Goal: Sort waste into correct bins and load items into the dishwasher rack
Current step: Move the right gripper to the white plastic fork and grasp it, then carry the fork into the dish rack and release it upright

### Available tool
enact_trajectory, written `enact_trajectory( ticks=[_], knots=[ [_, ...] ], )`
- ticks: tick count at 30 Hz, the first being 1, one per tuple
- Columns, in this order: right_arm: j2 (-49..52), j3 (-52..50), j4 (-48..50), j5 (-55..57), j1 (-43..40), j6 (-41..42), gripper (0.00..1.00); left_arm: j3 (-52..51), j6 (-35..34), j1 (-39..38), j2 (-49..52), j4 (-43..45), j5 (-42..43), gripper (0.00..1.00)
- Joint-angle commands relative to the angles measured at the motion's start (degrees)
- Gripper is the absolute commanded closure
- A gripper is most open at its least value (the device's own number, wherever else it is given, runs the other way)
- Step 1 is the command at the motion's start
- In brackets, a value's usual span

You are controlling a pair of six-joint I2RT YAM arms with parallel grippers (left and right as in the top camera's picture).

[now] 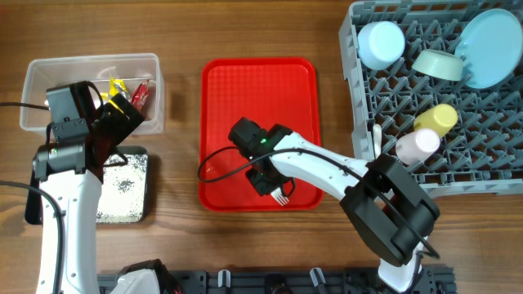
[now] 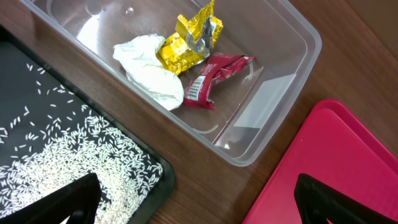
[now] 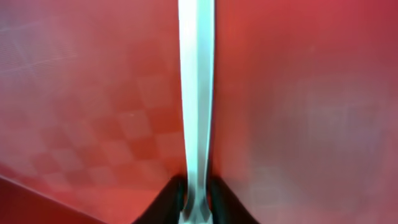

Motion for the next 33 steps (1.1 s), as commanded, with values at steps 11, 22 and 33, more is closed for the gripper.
enact_trajectory(
  ticks=[11,22,33],
  knots=[
    [0.07,0.39,-0.39,1.40,-3.52,2.82,0.96,0.87,0.07,0.31,0.22,0.15,-0.76,0.00],
    [-12.72,7.76,-6.91,1.44,-13.31,2.62,0.96,0.87,0.07,0.31,0.22,0.13,-0.76,0.00],
    [-25.86,7.82,-13.14,7.65,-32.72,1.09,0.95,0.87,0.07,0.31,0.22,0.13,-0.76,0.00]
  ],
)
